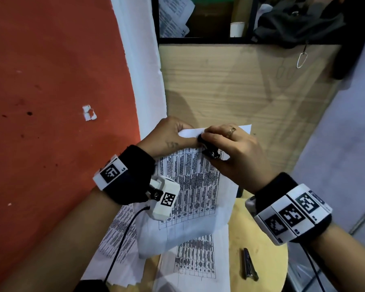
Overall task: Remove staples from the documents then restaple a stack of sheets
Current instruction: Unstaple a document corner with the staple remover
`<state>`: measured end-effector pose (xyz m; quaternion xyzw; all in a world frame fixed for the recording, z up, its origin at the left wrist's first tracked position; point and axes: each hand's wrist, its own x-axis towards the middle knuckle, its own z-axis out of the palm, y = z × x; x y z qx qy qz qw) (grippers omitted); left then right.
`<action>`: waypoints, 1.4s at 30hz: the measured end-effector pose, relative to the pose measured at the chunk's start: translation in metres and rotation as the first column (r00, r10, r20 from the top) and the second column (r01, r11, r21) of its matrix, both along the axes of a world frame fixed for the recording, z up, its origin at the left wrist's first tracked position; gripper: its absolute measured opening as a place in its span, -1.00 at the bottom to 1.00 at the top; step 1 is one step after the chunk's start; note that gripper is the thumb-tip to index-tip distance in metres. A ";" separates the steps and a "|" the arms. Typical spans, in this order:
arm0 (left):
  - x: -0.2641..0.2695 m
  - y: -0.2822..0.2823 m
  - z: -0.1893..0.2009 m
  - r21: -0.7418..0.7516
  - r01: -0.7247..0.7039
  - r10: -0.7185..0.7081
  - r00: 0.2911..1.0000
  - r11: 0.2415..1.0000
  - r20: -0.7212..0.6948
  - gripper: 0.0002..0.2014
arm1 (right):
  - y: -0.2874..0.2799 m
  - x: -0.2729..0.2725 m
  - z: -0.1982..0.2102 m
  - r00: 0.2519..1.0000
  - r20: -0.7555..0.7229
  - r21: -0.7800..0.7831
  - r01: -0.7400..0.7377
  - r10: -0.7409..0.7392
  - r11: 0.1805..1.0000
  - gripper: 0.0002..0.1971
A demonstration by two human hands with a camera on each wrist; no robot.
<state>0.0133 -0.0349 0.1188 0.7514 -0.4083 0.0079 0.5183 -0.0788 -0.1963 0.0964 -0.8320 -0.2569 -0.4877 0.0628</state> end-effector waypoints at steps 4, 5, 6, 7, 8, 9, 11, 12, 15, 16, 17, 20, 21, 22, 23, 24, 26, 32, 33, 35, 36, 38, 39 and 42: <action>-0.002 -0.001 -0.001 0.009 0.008 -0.008 1.000 1.000 -0.001 -0.58 | -0.001 0.000 0.002 1.000 -0.020 -0.001 -0.005 0.004 1.000 -0.72; -0.002 0.000 0.000 0.013 0.009 -0.009 1.000 1.000 -0.008 -0.64 | -0.001 -0.001 0.002 1.000 -0.025 0.002 -0.008 0.008 1.000 -0.73; -0.003 0.000 0.000 0.015 0.013 -0.012 1.000 1.000 -0.016 -0.70 | -0.001 -0.001 0.003 1.000 -0.029 0.005 -0.009 0.010 1.000 -0.74; -0.003 0.000 0.000 0.014 0.016 -0.015 1.000 1.000 -0.024 -0.74 | 0.000 -0.001 0.004 0.999 -0.031 0.008 -0.009 0.009 1.000 -0.74; -0.004 0.000 0.000 0.010 0.021 -0.021 0.999 1.000 -0.034 -0.73 | 0.000 -0.001 0.005 0.999 -0.034 0.011 -0.010 0.011 1.000 -0.74; -0.004 0.000 -0.001 0.001 0.028 -0.028 0.998 1.000 -0.047 -0.68 | -0.001 -0.002 0.006 0.999 -0.038 0.020 -0.013 0.014 1.000 -0.74; -0.004 -0.001 -0.001 -0.028 0.039 -0.040 0.997 0.999 -0.068 -0.52 | 0.000 -0.004 0.006 0.999 -0.047 0.058 -0.025 0.028 0.998 -0.72; -0.004 -0.001 -0.001 -0.039 0.038 -0.041 0.997 0.999 -0.070 -0.46 | 0.000 -0.005 0.005 0.998 -0.051 0.081 -0.032 0.036 0.996 -0.71; -0.004 -0.002 0.000 -0.024 0.033 -0.035 0.998 0.999 -0.050 -0.39 | 0.001 -0.006 0.004 0.996 -0.060 0.128 -0.053 0.061 0.990 -0.68; -0.006 -0.002 0.001 -0.015 0.031 -0.032 0.999 0.999 -0.042 -0.43 | 0.001 -0.006 0.003 0.996 -0.059 0.128 -0.055 0.063 0.990 -0.69; -0.008 -0.001 0.002 -0.010 0.029 -0.029 0.999 1.000 -0.039 -0.46 | 0.001 -0.006 0.004 0.996 -0.057 0.123 -0.056 0.063 0.991 -0.70; -0.009 0.001 0.006 0.000 0.031 -0.031 0.999 1.000 -0.018 -0.48 | 0.001 -0.005 0.007 0.997 -0.048 0.092 -0.058 0.063 0.994 -0.71; -0.010 0.001 0.007 0.008 0.034 -0.034 0.999 0.999 -0.010 -0.47 | 0.001 -0.005 0.009 0.997 -0.042 0.077 -0.061 0.065 0.995 -0.72; -0.009 0.002 0.008 0.022 0.040 -0.040 0.999 0.999 -0.003 -0.47 | 0.001 -0.005 0.010 0.997 -0.036 0.061 -0.064 0.066 0.996 -0.73; -0.009 0.002 0.009 0.040 0.044 -0.045 0.999 0.998 0.004 -0.48 | 0.000 -0.005 0.011 0.997 -0.034 0.048 -0.065 0.066 0.997 -0.74; -0.009 0.003 0.010 0.058 0.050 -0.051 0.999 0.997 0.010 -0.50 | 0.000 -0.005 0.011 0.997 -0.034 0.036 -0.063 0.065 0.997 -0.75; -0.009 0.003 0.010 0.084 0.065 -0.066 0.998 0.994 0.010 -0.59 | -0.001 -0.003 0.012 0.998 -0.037 0.006 -0.055 0.055 0.998 -0.77; -0.009 0.005 0.010 0.095 0.067 -0.066 0.998 0.993 -0.006 -0.90 | -0.004 0.000 0.011 0.998 -0.058 -0.060 -0.041 0.037 0.997 -0.79; -0.009 0.005 0.010 0.091 0.074 -0.074 0.997 0.993 -0.006 -0.87 | -0.004 0.001 0.011 0.997 -0.063 -0.064 -0.041 0.037 0.997 -0.80; -0.007 0.006 0.009 0.088 0.091 -0.090 0.996 0.992 -0.014 -0.75 | -0.004 0.003 0.011 0.997 -0.063 -0.068 -0.040 0.036 0.997 -0.81; -0.005 0.006 0.008 0.086 0.098 -0.097 0.995 0.992 -0.020 -0.69 | -0.004 0.004 0.011 0.997 -0.063 -0.069 -0.041 0.037 0.997 -0.83; -0.003 0.007 0.005 0.085 0.112 -0.110 0.994 0.990 -0.030 -0.67 | -0.003 0.005 0.010 0.997 -0.065 -0.070 -0.048 0.044 0.996 -0.84; -0.002 0.007 0.004 0.090 0.117 -0.115 0.993 0.989 -0.034 -0.71 | -0.003 0.006 0.010 0.997 -0.066 -0.072 -0.053 0.048 0.996 -0.85; 0.001 0.007 0.000 0.055 0.118 -0.113 0.990 0.992 -0.085 -0.84 | -0.004 0.010 0.011 0.996 -0.069 -0.073 -0.069 0.064 0.995 -0.84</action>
